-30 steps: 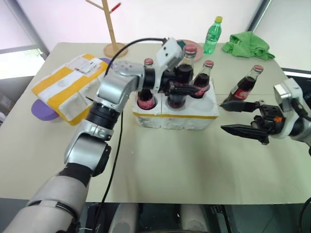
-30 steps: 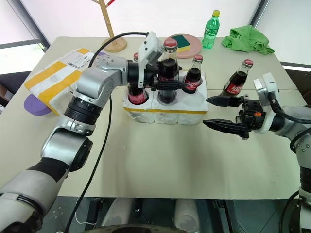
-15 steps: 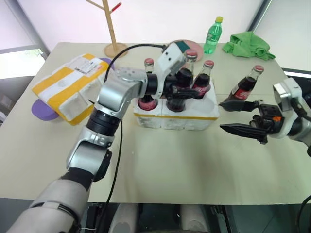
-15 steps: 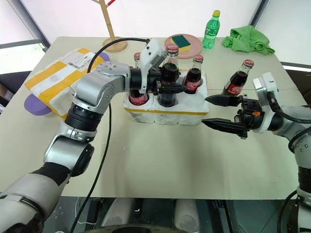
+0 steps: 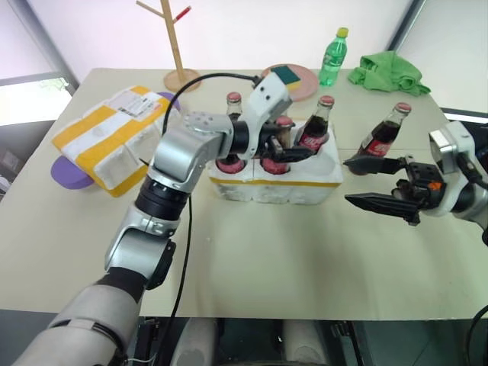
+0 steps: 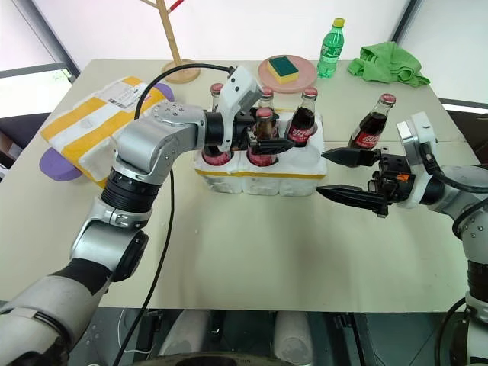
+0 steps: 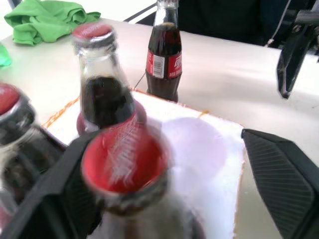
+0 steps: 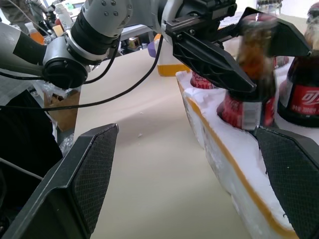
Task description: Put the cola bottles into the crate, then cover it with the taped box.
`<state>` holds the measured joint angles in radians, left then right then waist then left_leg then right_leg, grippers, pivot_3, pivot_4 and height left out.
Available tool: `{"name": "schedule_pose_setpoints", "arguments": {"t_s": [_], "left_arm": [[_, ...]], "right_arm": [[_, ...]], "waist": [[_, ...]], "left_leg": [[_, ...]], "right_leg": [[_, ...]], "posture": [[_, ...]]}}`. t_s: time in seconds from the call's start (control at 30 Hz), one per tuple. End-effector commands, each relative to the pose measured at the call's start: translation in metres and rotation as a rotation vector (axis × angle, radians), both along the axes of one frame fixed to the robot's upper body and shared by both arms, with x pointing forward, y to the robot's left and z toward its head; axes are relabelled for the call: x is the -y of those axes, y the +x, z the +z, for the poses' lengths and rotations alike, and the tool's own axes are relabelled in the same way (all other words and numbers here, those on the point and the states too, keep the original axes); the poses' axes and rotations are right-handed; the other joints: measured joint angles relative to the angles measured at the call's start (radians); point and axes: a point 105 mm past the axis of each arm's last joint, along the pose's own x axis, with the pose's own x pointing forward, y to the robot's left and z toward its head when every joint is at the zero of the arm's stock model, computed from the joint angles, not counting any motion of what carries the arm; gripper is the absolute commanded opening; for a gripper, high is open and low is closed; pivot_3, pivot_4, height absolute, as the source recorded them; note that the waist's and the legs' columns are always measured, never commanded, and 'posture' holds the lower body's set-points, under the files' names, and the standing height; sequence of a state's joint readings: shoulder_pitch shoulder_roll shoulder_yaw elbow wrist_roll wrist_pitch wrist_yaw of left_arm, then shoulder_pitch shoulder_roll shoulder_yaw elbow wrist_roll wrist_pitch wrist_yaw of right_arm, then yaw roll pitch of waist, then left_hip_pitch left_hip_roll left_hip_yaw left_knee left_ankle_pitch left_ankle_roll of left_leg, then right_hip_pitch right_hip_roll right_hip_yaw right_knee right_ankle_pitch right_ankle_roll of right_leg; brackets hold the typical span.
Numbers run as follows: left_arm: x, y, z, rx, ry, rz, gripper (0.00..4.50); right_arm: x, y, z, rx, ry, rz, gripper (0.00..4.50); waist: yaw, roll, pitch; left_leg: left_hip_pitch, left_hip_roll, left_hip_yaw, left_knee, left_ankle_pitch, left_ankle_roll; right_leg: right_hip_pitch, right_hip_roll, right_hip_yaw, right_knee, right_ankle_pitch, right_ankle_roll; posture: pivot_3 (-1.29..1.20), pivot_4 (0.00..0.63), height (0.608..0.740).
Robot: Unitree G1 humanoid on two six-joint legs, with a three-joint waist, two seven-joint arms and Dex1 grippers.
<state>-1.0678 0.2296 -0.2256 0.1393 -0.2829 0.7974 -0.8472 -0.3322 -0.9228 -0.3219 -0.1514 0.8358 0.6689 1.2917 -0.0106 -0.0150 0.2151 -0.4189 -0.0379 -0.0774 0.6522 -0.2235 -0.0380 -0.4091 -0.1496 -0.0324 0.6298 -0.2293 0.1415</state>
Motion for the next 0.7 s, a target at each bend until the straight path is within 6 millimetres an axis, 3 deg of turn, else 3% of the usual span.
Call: {"name": "schedule_pose_setpoints", "arguments": {"t_s": [0.03, 0.17, 0.37, 0.57, 0.7], "left_arm": [[0.002, -0.002, 0.002, 0.02, 0.003, -0.014, 4.44], [0.001, -0.001, 0.009, 0.033, -0.023, -0.011, 4.44], [-0.009, -0.012, 0.044, 0.025, -0.094, -0.064, 4.44], [-0.048, -0.026, 0.103, 0.006, -0.201, -0.065, 4.44], [-0.081, -0.043, 0.119, 0.01, -0.218, -0.084, 4.44]], "right_arm": [[-0.001, -0.002, 0.011, 0.057, 0.01, 0.009, 4.5], [-0.001, -0.003, 0.011, 0.056, 0.01, 0.009, 4.5], [0.001, 0.0, 0.012, 0.059, 0.003, 0.007, 4.5], [0.006, 0.007, 0.011, 0.064, -0.012, -0.013, 4.5], [0.014, 0.017, 0.009, 0.082, -0.03, -0.067, 4.5]], "waist": [[0.0, 0.0, 0.0], [0.0, 0.0, 0.0], [-0.001, 0.0, 0.0], [-0.004, 0.0, 0.0], [-0.007, 0.0, 0.0]], "left_leg": [[0.0, 0.0, 0.0, 0.0, 0.0, 0.0], [0.0, 0.0, 0.0, 0.0, 0.0, 0.0], [0.0, 0.0, 0.0, 0.0, 0.0, 0.0], [0.0, 0.0, 0.0, -0.001, 0.0, 0.0], [0.0, 0.0, 0.0, -0.002, 0.0, 0.0]], "right_leg": [[0.0, 0.0, 0.0, 0.0, 0.0, 0.0], [0.0, 0.0, 0.0, 0.0, 0.0, 0.0], [0.0, 0.0, 0.0, 0.0, 0.0, 0.0], [-0.001, 0.0, 0.0, 0.0, 0.0, 0.0], [-0.001, 0.0, 0.0, 0.0, 0.0, 0.001]], "posture": [[0.0, 0.15, 0.74], [0.0, 0.15, 0.74], [0.0, 0.15, 0.74], [0.0, 0.15, 0.74], [0.0, 0.15, 0.74]]}}
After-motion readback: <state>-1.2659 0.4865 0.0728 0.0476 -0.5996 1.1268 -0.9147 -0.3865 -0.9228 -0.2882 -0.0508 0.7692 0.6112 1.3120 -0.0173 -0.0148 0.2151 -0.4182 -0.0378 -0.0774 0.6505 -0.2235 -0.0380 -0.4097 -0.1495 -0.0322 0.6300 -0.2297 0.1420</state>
